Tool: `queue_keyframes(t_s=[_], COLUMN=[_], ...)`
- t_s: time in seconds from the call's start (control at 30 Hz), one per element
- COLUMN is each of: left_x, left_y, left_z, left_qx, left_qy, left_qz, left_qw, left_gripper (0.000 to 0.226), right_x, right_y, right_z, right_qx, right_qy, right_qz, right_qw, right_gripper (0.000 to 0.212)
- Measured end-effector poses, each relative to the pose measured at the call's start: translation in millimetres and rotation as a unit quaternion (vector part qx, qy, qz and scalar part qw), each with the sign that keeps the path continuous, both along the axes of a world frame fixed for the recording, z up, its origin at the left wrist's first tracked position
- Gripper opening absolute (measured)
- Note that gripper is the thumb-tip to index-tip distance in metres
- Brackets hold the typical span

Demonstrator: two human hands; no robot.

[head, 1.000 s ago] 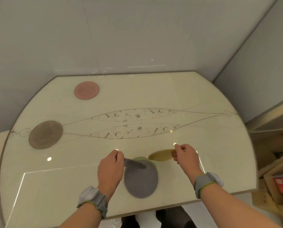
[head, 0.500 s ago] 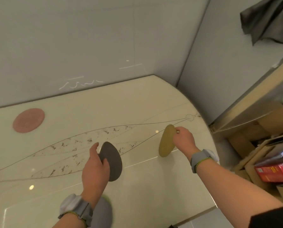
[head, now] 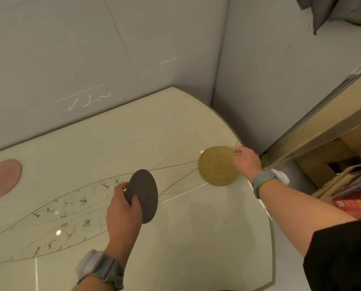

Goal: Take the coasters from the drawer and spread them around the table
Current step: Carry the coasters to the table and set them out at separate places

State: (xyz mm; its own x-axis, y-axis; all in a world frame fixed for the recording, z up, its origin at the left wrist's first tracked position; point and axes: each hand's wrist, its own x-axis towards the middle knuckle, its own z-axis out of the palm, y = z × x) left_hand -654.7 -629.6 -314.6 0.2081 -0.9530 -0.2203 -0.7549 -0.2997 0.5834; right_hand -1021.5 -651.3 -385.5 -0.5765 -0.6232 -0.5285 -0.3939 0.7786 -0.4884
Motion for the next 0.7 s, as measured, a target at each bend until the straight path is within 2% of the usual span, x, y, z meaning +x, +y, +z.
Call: queue_keyframes(t_s=[0.07, 0.17, 0.23, 0.37, 0.57, 0.7], left_x=[-7.8, -15.6, -18.9, -13.7, -1.5, 12.1], left_y=[-6.3, -14.8, -23.4, -52.8, -118.9, -173.4], left_z=[-3.0, -8.6, -13.0, -16.5, -15.6, -13.8], left_qx=[0.0, -0.001, 0.005, 0.016, 0.0, -0.01], left_qy=[0.004, 0.012, 0.018, 0.027, 0.036, 0.136], left_qz=[0.001, 0.009, 0.023, 0.05, 0.049, 0.111], left_qw=[1.0, 1.0, 1.0, 0.998, 0.998, 0.984], left_gripper=[0.037, 0.031, 0.03, 0.031, 0.031, 0.026], right_x=[-2.9, 10.3, 28.6, 89.5, 177.5, 232.5], right_y=[0.4, -1.1, -7.7, -27.8, -60.5, -83.4], right_z=[-8.5, -16.5, -22.5, -33.9, -43.0, -45.0], right_qx=[0.001, -0.005, -0.002, -0.008, 0.007, 0.047], right_qy=[0.014, 0.084, 0.132, 0.164, 0.212, 0.187], right_qz=[0.01, 0.056, 0.118, 0.258, 0.378, 0.432], right_qw=[1.0, 0.995, 0.984, 0.952, 0.901, 0.881], right_gripper=[0.049, 0.044, 0.04, 0.037, 0.056, 0.081])
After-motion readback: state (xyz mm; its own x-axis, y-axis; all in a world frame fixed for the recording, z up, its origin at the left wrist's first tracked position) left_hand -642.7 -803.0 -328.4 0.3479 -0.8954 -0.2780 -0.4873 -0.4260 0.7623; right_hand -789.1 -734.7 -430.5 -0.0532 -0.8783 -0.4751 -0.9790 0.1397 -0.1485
